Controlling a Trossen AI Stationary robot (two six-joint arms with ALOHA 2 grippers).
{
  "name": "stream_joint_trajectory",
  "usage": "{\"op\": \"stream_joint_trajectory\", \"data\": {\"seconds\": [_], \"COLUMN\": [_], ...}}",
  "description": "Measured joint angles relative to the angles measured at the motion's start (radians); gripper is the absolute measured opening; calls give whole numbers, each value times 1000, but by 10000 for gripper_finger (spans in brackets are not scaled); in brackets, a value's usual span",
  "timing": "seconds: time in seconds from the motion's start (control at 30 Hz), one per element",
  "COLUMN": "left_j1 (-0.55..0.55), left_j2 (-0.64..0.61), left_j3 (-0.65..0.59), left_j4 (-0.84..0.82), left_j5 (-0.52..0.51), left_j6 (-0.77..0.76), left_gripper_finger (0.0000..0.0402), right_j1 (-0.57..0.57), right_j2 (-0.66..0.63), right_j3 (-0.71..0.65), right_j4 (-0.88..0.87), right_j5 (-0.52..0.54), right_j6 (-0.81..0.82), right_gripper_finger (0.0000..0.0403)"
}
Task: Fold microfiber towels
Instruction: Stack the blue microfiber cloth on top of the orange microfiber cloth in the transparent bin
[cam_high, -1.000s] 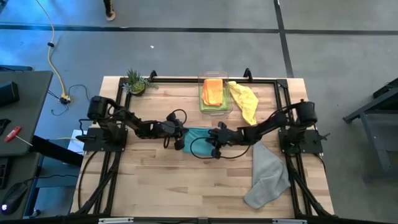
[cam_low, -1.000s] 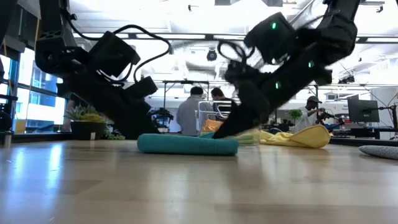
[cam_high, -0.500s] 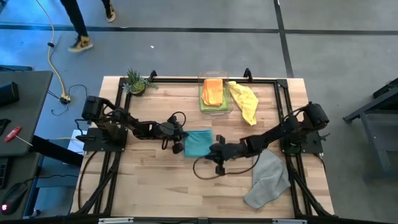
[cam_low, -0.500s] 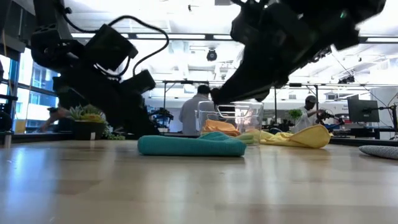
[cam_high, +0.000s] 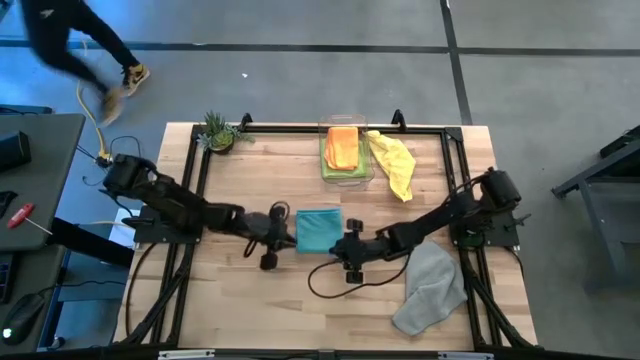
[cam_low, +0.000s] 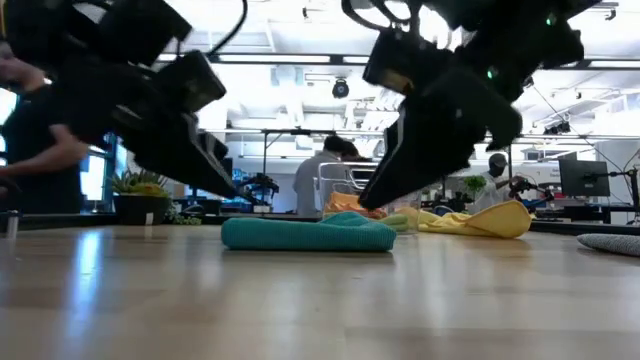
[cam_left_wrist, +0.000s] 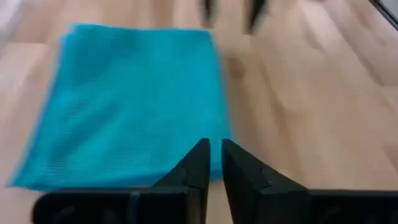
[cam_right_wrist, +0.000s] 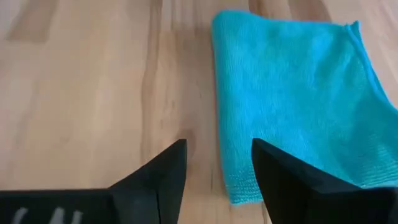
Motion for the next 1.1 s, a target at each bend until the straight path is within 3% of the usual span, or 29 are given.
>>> {"op": "stream_joint_trajectory", "data": {"seconds": [0.2,0.47,0.63,0.9,1.1], "left_j1": [-120,-153,-154,-153,-153], "left_j2": [27,27,37,37,37], "left_j3": [49,93,93,94,94], "left_j4": [-10,-104,-105,-103,-103], "left_j5": [-136,-195,-210,-209,-206], "left_j6": [7,15,5,8,-3], "left_gripper_finger": [103,177,176,148,140], "right_j1": [-1,-2,-7,-15,-24], "right_j2": [19,61,70,59,7], "right_j3": [0,0,0,2,0], "right_j4": [-13,-37,-50,-149,-276], "right_j5": [52,48,59,92,75], "right_j6": [-41,-112,-121,-172,-250], "right_gripper_finger": [173,169,135,12,26]}}
